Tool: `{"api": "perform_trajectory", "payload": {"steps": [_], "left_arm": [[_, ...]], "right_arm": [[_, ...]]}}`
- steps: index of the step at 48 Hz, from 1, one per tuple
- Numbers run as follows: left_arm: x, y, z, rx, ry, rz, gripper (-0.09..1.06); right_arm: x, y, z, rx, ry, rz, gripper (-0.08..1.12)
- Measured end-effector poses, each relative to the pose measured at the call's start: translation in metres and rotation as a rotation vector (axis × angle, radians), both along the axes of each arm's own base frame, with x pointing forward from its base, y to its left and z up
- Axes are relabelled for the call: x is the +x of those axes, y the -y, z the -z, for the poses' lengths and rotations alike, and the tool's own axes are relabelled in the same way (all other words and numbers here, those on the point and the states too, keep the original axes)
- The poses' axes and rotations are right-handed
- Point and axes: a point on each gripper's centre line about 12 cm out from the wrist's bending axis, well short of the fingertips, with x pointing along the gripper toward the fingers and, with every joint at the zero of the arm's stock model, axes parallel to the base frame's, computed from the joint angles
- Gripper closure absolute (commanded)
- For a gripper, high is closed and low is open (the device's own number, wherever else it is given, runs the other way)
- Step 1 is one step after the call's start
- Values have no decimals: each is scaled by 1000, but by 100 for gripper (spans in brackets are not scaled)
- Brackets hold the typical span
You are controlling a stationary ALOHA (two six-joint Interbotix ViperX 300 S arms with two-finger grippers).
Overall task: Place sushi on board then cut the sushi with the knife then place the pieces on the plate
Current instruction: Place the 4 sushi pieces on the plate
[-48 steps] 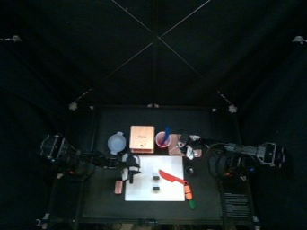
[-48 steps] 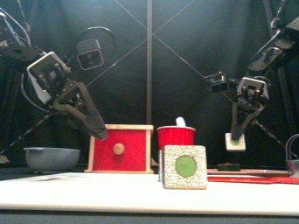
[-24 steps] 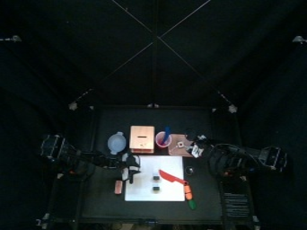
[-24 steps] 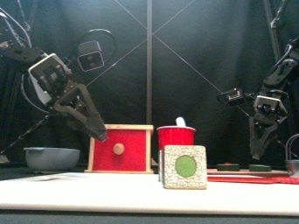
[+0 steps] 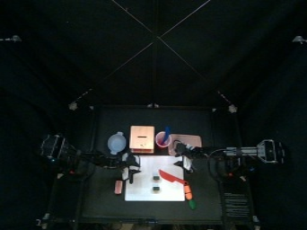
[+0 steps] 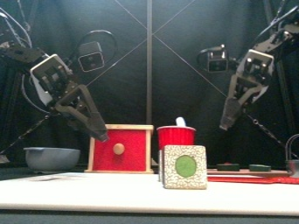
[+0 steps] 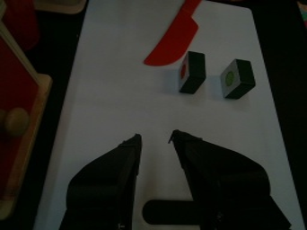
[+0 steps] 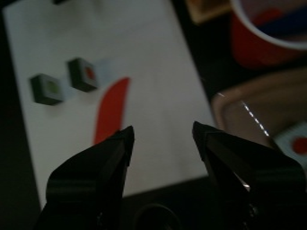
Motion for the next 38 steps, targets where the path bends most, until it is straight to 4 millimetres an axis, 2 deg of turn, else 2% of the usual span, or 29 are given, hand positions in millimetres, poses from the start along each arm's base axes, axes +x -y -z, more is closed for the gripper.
{"api": "perform_trajectory", "payload": {"steps": [8,23,38], "left_arm": [[0,0,0,0,-2,-1,22],[1,0,-1,0,3,-2,22],[1,0,-1,0,3,-2,22]], "right_arm": [[29,-27,3,-9,20,-82,16],[78,-68,36,-13,-56,-193,16],[107,-73,54,-23,-87,-206,16]]}}
